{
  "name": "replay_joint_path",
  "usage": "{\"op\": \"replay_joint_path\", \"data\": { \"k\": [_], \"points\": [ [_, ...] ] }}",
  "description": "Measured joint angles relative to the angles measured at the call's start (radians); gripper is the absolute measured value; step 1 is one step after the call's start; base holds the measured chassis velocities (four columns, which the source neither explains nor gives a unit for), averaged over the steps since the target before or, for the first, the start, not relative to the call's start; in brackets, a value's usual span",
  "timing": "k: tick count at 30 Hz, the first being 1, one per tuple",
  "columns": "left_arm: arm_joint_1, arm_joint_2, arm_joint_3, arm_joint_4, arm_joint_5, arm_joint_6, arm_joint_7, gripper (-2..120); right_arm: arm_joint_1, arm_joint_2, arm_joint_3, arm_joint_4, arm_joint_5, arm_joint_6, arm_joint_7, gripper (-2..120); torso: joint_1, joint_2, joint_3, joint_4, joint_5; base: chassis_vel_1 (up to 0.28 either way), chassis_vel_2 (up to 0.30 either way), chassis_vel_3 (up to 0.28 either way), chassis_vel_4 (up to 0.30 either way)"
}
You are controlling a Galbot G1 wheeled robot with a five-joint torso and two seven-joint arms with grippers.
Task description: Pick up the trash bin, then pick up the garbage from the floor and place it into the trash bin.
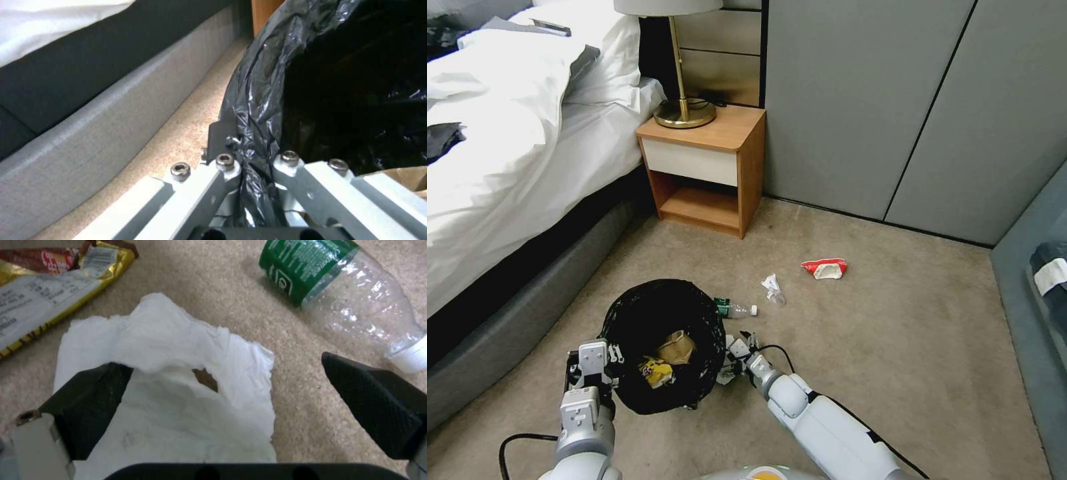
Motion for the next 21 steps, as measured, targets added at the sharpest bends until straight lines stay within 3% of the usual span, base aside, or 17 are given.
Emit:
{"op": "replay_joint_path", "data": {
  "k": [21],
  "points": [
    [0.000, 0.001, 0.003, -0.002, 0.004, -0.001, 0.000, 1, -0.008, -0.003, -0.016, 0.000, -0.027, 0.006, -0.004, 100, 0.000, 0.000, 0.000, 0.0000, 0.0000, 0.000, 0.000, 0.000, 0.000]
  ]
}}
